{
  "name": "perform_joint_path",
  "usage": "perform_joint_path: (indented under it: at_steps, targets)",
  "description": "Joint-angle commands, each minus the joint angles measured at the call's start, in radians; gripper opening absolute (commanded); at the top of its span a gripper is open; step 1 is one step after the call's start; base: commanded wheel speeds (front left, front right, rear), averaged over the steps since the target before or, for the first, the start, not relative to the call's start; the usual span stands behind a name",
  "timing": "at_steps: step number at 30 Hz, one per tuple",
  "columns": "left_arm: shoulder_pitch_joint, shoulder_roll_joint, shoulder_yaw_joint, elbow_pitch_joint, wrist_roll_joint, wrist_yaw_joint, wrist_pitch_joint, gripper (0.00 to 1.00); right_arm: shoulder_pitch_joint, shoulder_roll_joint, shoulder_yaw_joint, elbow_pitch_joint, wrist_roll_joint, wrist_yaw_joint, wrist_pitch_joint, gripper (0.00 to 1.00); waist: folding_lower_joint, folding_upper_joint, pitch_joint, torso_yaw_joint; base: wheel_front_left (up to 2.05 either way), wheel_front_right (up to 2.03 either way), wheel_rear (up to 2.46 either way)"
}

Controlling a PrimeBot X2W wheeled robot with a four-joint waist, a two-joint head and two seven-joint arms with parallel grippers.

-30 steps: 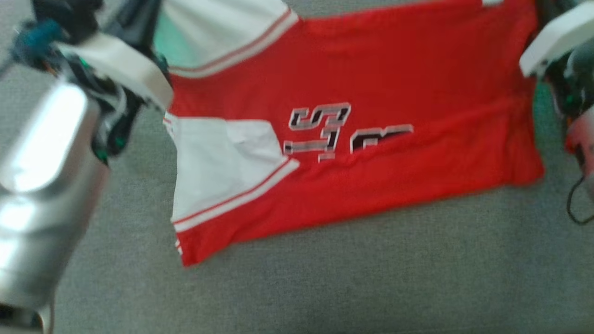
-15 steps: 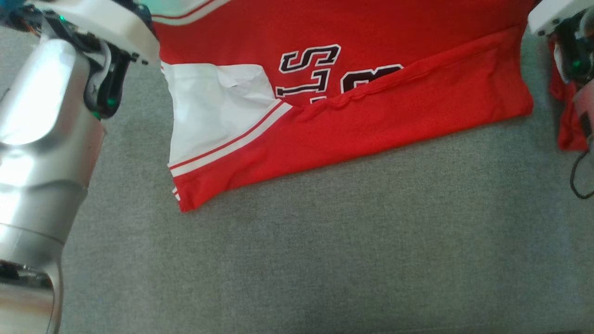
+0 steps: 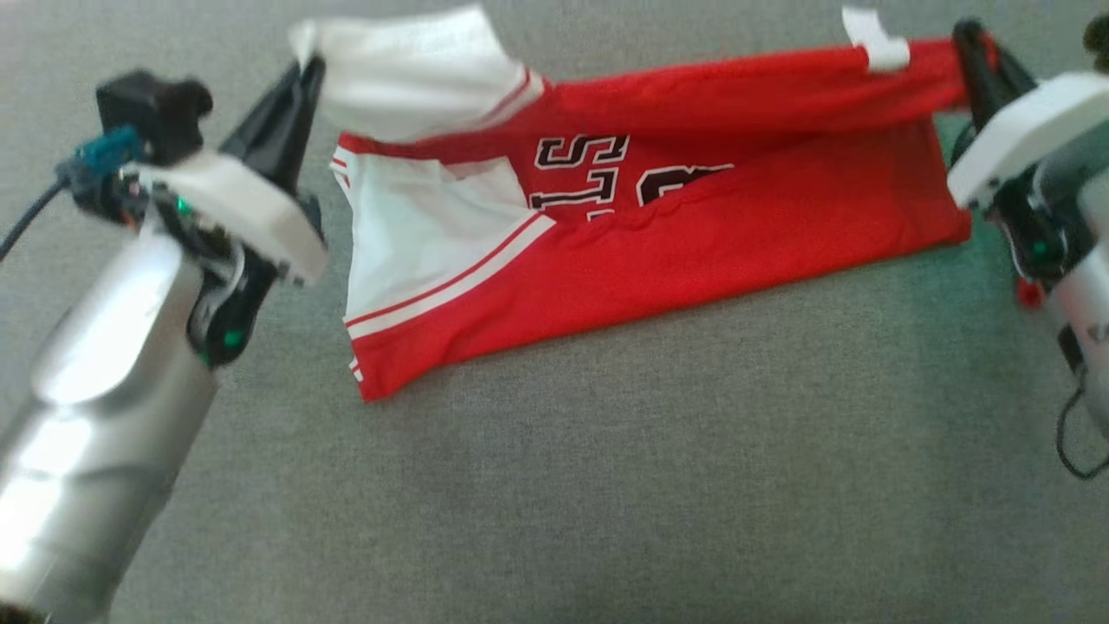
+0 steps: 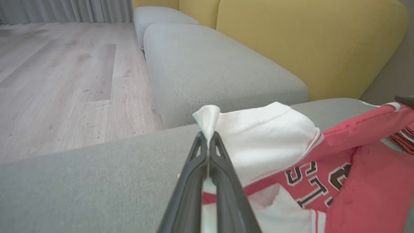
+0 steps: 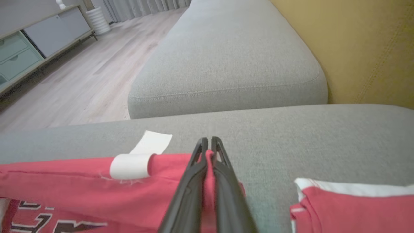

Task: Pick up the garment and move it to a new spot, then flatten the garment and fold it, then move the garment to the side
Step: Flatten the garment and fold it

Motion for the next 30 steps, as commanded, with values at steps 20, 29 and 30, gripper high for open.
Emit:
perform_joint_path:
  at_steps: [20, 29, 30]
  targets:
    - [0.295, 0.232, -0.026, -0.396, -0.211, 0.059, 0.357, 0.00, 0.172, -0.159, 0.208, -0.129, 0.142, 0.007, 0.235, 0.00, 0.0002, -0.0001, -0.121, -0.015, 0.00, 0.00, 0.00]
    - [0.341, 0.253, -0.050, -0.452, -0.234, 0.090, 0.418, 0.00, 0.184, -0.167, 0.267, -0.128, 0.167, 0.007, 0.272, 0.34, 0.0002, -0.0001, -0.129, -0.027, 0.00, 0.00, 0.00]
    - [0.343, 0.252, -0.050, -0.453, -0.229, 0.094, 0.412, 0.93, 0.184, -0.165, 0.268, -0.122, 0.173, 0.007, 0.278, 1.00, 0.0002, -0.0001, -0.131, -0.029, 0.00, 0.00, 0.00]
